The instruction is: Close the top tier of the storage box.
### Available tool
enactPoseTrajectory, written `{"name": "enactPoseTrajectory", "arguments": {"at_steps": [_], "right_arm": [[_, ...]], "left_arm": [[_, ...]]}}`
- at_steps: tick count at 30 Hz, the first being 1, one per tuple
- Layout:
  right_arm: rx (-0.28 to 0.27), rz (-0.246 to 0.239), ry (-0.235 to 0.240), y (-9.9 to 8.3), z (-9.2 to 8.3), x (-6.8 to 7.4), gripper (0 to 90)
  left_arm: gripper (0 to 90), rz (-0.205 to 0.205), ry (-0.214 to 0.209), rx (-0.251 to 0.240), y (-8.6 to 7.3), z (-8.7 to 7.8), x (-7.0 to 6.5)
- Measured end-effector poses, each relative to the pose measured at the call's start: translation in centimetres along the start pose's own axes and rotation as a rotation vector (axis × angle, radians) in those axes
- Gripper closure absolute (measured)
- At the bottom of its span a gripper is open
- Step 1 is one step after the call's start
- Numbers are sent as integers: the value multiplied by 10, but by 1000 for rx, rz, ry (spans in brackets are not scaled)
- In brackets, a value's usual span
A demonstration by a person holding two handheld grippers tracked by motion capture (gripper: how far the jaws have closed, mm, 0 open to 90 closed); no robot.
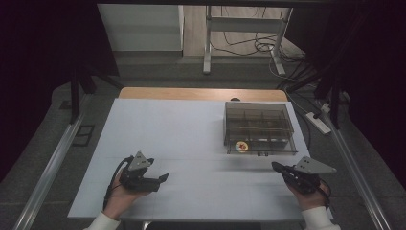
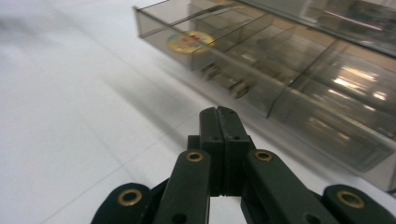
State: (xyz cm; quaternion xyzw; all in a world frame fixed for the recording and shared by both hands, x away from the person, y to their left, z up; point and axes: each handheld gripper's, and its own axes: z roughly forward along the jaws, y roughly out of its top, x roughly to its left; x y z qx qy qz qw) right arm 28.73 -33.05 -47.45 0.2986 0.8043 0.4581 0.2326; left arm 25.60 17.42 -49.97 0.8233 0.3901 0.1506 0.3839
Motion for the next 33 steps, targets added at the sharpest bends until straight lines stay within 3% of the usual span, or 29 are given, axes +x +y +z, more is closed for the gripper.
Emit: {"name": "enactPoseTrajectory", "arguments": {"at_steps": [7,28,33], "right_arm": [[0,20,-70,4,7,-3,892],[16,-1,-124,7,27,-7,892],[17,-2,-118,8,29,-6,892]], "left_arm": [[214,5,-4,8,-1,2,0],[195,-5,3,17,-2,2,4],[188,-11,5,22,-3,3,5]]}}
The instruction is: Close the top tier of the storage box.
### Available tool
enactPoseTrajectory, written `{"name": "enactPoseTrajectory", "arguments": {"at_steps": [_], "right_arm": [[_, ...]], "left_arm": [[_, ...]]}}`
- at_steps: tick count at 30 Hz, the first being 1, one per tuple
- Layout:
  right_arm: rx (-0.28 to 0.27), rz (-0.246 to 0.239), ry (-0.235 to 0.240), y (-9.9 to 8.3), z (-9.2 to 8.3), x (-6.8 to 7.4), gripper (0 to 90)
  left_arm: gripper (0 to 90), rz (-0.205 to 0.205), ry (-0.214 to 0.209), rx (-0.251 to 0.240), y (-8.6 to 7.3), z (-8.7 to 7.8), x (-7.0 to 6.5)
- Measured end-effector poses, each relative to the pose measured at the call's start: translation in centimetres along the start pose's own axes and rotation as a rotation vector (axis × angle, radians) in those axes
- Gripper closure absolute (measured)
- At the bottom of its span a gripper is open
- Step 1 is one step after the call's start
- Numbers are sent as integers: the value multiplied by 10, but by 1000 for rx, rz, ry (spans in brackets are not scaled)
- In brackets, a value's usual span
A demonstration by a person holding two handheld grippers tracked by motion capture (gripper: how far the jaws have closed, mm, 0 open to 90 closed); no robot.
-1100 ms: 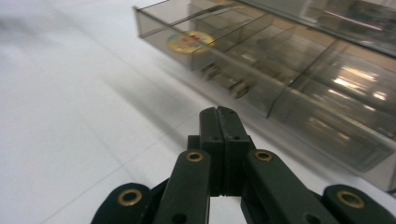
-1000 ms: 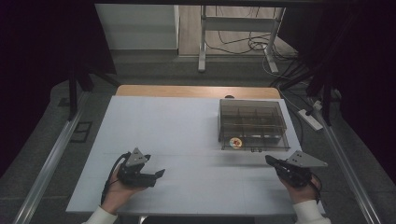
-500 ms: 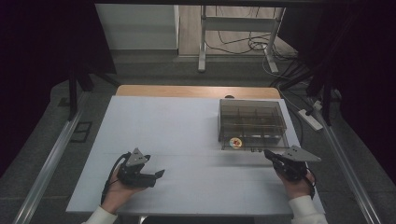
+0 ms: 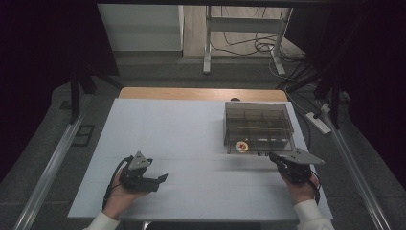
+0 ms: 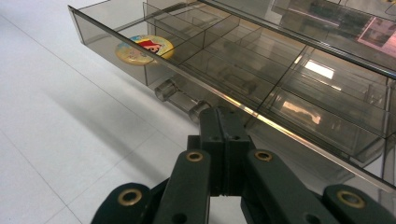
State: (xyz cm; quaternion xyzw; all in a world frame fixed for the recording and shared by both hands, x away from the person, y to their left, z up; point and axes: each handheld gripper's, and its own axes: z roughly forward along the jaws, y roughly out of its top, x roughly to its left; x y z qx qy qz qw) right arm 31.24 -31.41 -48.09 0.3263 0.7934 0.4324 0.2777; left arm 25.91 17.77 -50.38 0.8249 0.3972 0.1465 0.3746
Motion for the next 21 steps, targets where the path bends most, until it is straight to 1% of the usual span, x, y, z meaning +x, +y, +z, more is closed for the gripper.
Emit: {"name": "enactPoseTrajectory", "arguments": {"at_steps": [15,18,21], "right_arm": [[-12,3,-12,2,5,-1,892],[-14,6,-6,3,6,-2,892],[-15,0,-9,5,7,-1,892]], "left_arm": [[187,1,-3,1,0,0,0],[187,1,-4,1,0,0,0],[187,2,-4,2,0,0,1]]}}
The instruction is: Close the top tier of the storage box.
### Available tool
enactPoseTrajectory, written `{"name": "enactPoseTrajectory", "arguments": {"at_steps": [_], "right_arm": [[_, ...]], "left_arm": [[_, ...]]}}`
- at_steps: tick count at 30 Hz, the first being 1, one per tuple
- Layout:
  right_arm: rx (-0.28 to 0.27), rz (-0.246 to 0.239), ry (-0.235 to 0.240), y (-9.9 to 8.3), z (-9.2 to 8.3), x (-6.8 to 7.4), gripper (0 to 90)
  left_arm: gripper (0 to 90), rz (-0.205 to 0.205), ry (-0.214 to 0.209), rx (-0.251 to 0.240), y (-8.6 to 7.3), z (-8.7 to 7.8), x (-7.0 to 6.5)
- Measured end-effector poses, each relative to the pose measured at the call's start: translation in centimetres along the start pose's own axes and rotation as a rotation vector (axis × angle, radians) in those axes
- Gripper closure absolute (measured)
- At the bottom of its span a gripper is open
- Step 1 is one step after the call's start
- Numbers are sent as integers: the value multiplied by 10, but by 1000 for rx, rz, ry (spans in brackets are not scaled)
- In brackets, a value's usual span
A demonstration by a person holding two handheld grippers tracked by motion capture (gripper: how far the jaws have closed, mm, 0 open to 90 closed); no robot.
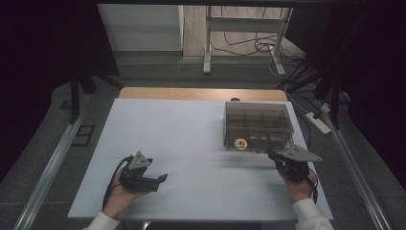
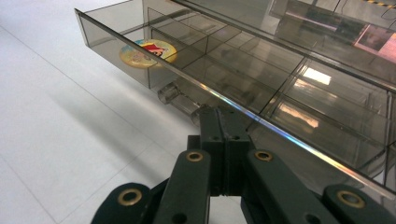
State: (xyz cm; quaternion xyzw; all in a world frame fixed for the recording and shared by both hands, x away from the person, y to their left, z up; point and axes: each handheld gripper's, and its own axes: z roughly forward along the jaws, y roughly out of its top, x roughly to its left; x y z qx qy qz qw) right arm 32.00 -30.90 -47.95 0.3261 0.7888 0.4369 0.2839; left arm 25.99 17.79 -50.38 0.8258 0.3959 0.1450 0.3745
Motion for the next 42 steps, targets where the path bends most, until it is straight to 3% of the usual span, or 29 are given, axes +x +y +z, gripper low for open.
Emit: {"name": "enactPoseTrajectory", "arguments": {"at_steps": [42], "right_arm": [[-6,2,-32,8,19,-13,892]], "left_arm": [[186,7,-3,17,-1,4,1]]}}
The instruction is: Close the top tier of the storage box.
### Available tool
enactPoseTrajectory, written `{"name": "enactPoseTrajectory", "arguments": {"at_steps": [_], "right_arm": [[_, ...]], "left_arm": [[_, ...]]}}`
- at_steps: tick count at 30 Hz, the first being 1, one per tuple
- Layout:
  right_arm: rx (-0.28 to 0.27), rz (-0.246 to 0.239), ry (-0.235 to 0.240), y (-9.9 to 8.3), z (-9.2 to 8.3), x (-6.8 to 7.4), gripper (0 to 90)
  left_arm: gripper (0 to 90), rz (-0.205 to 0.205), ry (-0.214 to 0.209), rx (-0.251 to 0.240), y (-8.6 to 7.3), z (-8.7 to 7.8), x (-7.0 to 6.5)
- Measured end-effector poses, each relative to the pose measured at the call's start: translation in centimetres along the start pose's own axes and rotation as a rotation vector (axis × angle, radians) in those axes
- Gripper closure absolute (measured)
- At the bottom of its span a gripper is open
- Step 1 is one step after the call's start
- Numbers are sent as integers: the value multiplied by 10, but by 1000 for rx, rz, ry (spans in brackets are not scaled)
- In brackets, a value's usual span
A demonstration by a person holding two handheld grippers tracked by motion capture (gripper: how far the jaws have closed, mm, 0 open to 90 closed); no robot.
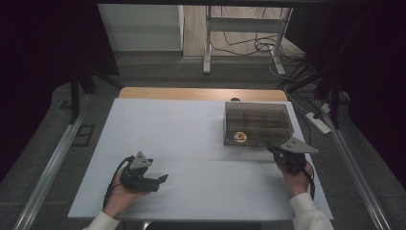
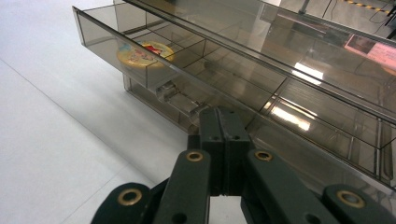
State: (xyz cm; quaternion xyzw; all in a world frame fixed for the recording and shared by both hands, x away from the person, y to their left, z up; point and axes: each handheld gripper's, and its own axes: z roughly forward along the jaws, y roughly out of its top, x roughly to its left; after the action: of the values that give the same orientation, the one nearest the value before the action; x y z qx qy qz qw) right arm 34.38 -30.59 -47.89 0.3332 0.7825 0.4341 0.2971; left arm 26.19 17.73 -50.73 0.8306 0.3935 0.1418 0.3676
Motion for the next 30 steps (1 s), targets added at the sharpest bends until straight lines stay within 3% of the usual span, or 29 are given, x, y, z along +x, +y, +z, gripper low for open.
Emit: {"name": "enactPoseTrajectory", "arguments": {"at_steps": [30], "right_arm": [[3,20,-13,5,18,-14,892]], "left_arm": [[186,0,0,6,-1,1,1]]}}
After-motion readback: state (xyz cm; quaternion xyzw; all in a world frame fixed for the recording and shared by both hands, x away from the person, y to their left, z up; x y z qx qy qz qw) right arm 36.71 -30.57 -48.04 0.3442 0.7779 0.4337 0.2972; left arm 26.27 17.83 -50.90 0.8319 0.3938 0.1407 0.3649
